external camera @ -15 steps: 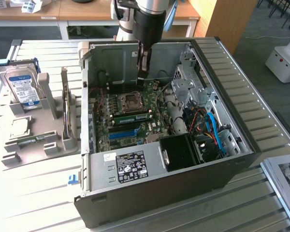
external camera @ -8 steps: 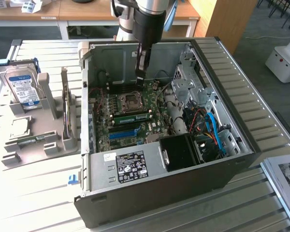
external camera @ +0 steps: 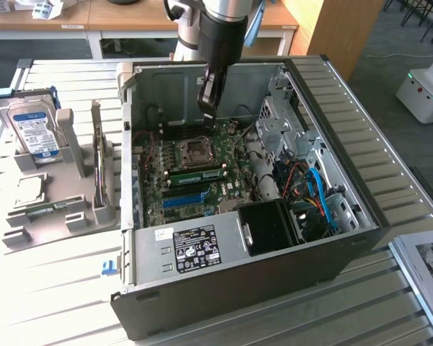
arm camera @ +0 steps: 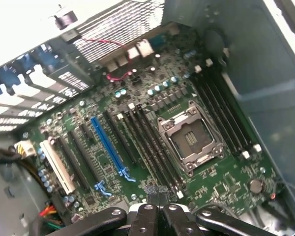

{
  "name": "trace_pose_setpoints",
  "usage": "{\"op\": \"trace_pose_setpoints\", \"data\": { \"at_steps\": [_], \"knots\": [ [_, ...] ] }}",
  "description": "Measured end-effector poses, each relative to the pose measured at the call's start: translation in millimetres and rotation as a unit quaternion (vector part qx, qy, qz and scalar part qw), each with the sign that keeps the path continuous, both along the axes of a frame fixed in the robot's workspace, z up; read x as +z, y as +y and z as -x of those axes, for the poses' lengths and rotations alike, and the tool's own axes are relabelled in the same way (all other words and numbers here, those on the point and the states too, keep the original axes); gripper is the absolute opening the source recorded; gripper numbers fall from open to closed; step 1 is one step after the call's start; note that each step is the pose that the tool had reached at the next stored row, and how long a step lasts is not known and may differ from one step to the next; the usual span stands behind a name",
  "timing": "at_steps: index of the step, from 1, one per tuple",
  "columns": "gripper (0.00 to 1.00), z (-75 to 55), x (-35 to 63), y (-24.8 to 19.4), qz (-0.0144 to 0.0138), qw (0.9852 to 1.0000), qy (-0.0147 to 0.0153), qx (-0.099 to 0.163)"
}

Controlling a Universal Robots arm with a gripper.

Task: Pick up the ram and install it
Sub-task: 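Press down the ram until it locks into place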

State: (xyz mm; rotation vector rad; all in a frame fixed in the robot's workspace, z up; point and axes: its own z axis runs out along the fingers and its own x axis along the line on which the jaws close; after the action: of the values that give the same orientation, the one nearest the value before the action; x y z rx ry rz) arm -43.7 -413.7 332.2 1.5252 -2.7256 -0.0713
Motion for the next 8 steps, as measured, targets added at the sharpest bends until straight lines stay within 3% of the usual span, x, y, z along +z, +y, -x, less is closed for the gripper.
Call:
{"op": "trace_pose_setpoints", "data": {
  "at_steps": [4,8],
  "knots": [
    [0.10,0.0,0.0,0.0,0.0000,0.9993,0.0000,-0.036],
    [0.10,0.0,-0.1,0.0,0.0000,0.9974,0.0000,-0.072]
  ]
}}
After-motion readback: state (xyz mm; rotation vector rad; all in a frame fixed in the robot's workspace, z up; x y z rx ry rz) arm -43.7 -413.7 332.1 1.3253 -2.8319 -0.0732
